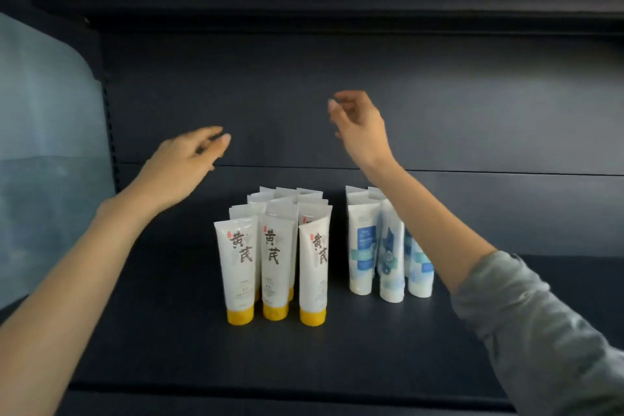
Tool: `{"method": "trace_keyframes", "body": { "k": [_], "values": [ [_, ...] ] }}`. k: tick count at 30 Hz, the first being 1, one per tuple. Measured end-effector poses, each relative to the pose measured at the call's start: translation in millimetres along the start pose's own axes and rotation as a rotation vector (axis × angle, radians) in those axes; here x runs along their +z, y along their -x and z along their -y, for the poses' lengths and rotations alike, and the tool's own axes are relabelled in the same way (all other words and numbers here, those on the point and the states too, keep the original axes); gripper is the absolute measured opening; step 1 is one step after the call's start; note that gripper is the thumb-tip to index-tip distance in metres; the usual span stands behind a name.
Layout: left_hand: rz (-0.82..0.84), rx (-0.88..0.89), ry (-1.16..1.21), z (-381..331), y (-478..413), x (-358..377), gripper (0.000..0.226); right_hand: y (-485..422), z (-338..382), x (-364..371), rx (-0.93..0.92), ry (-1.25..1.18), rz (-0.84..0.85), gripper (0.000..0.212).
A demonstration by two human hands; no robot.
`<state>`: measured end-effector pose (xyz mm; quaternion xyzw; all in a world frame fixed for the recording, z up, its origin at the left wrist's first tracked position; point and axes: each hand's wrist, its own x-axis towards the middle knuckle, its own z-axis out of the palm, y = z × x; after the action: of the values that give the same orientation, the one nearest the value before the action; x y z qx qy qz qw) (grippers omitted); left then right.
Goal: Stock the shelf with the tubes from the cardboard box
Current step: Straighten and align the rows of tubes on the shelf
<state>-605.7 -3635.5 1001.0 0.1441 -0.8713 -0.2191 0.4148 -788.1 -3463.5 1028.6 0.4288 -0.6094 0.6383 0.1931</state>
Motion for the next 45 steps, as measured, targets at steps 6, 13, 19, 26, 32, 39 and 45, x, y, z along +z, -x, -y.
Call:
{"method": "trace_keyframes", "body": {
  "k": [6, 13, 19, 26, 32, 39, 45],
  "values": [
    [0.076, 0.000, 0.065, 36, -50, 3, 0.033, -43, -12, 46, 0.088, -0.036, 0.178, 0.012],
    [0.280, 0.079, 0.079, 81, -109, 29, 0.014, -69, -54, 76, 0.207, 0.259, 0.448, 0.017],
    [0.507, 0.146, -0.006, 111, -140, 71, 0.022, -69, -92, 86, 0.243, 0.579, 0.644, 0.024],
    [0.609, 0.210, -0.031, 127, -154, 103, 0.033, -74, -111, 90, 0.179, 0.760, 0.897, 0.019],
    [0.675, 0.230, -0.134, 135, -159, 118, 0.031, -71, -132, 94, 0.124, 0.850, 1.020, 0.013],
    [0.592, 0.286, -0.221, 145, -162, 125, 0.011, -69, -144, 90, 0.049, 0.832, 0.994, 0.012],
    [0.555, 0.303, -0.276, 151, -167, 119, 0.004, -70, -144, 89, 0.042, 0.778, 1.018, 0.012]
  ]
}}
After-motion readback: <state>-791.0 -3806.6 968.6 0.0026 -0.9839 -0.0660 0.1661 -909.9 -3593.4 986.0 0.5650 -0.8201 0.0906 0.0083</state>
